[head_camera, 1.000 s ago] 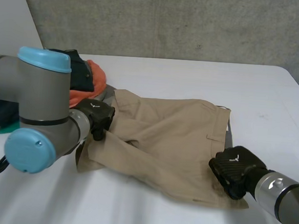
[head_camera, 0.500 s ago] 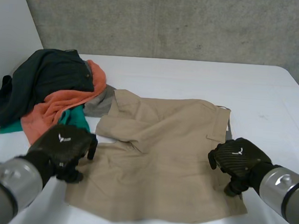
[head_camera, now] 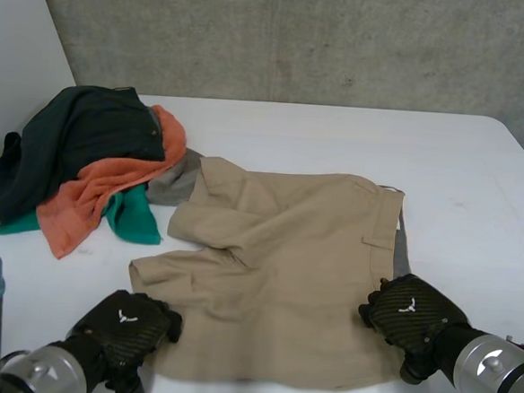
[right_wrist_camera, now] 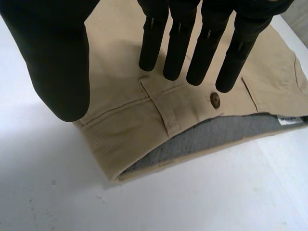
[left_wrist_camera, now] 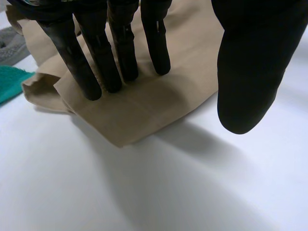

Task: Fold the laundry.

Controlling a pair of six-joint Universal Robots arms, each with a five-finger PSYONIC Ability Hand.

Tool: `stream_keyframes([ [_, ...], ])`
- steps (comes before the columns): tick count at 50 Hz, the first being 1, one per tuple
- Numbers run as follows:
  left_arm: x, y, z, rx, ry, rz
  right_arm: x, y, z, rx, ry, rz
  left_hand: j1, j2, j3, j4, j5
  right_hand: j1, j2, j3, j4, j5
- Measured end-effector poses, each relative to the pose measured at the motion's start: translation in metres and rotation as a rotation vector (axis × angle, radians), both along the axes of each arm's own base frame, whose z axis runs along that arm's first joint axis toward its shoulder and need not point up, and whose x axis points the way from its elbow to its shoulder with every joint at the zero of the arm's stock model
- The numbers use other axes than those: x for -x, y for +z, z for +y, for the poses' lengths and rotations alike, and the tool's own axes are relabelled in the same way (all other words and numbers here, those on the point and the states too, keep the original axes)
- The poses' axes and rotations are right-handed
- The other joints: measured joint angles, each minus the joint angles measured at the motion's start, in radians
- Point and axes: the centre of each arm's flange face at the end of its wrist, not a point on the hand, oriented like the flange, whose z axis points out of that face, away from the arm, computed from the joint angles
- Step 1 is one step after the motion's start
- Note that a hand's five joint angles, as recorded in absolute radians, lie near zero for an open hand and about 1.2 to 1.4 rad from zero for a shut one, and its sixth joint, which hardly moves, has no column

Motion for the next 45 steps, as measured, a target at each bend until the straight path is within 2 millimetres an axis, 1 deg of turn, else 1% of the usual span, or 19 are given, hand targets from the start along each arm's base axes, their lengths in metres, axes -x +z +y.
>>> stream_keyframes([
  [9,0.01,-0.013,-0.024,0.077,0.001,-0.01,-0.003,-0.008,-0.001,0.016,0.022,-0.021,-0.003,-0.004,-0.004,-0.005,-0.003,-0.012,-0.013,-0.013,-0.016,-0.021],
  [14,0.017,-0.021,-0.036,0.115,-0.006,-0.033,-0.004,-0.011,-0.001,0.021,0.029,-0.03,0.051,0.044,0.036,0.064,0.067,-0.012,-0.013,-0.013,-0.016,-0.021],
  [20,0.024,-0.025,-0.049,0.182,-0.012,-0.051,-0.006,-0.014,0.002,0.022,0.035,-0.037,0.242,0.227,0.219,0.241,0.239,-0.012,-0.013,-0.013,-0.016,-0.021],
  [24,0.028,-0.026,-0.054,0.228,-0.016,-0.058,-0.006,-0.016,0.003,0.025,0.037,-0.041,0.299,0.288,0.281,0.3,0.297,-0.004,-0.003,-0.003,-0.006,0.004],
  [28,0.033,-0.028,-0.059,0.278,-0.031,-0.069,-0.007,-0.021,0.001,0.03,0.029,-0.05,0.441,0.434,0.421,0.44,0.434,0.194,0.205,0.203,0.198,0.217],
  [30,0.034,-0.029,-0.06,0.294,-0.038,-0.072,-0.008,-0.022,-0.001,0.03,0.023,-0.055,0.518,0.517,0.506,0.52,0.511,0.364,0.417,0.413,0.409,0.418],
  [31,0.035,-0.03,-0.061,0.303,-0.043,-0.075,-0.008,-0.023,-0.002,0.029,0.02,-0.058,0.585,0.58,0.568,0.591,0.581,0.421,0.506,0.5,0.486,0.495],
  [32,0.036,-0.03,-0.061,0.31,-0.046,-0.076,-0.008,-0.024,-0.003,0.027,0.016,-0.061,0.597,0.599,0.586,0.605,0.596,0.444,0.566,0.567,0.566,0.574],
  [33,0.036,-0.03,-0.062,0.319,-0.05,-0.078,-0.008,-0.025,-0.004,0.025,0.011,-0.064,0.621,0.647,0.633,0.659,0.64,0.447,0.571,0.59,0.591,0.599],
  [35,0.037,-0.029,-0.063,0.336,-0.055,-0.078,-0.008,-0.025,-0.006,0.026,0.0,-0.07,0.621,0.668,0.657,0.683,0.648,0.46,0.571,0.593,0.606,0.615],
  [39,0.038,-0.023,-0.065,0.352,-0.053,-0.075,-0.008,-0.017,-0.01,0.049,-0.024,-0.077,0.621,0.669,0.658,0.686,0.648,0.481,0.571,0.593,0.607,0.619],
  [42,0.037,-0.011,-0.063,0.358,-0.048,-0.068,-0.007,-0.003,-0.013,0.089,-0.044,-0.08,0.621,0.669,0.658,0.686,0.648,0.489,0.571,0.593,0.607,0.619],
  [43,0.036,-0.001,-0.061,0.359,-0.044,-0.06,-0.006,0.008,-0.015,0.116,-0.056,-0.082,0.621,0.669,0.658,0.686,0.648,0.489,0.571,0.593,0.608,0.619],
  [45,0.035,0.016,-0.056,0.358,-0.039,-0.043,-0.005,0.022,-0.016,0.145,-0.07,-0.084,0.621,0.669,0.658,0.686,0.648,0.489,0.571,0.594,0.608,0.619],
])
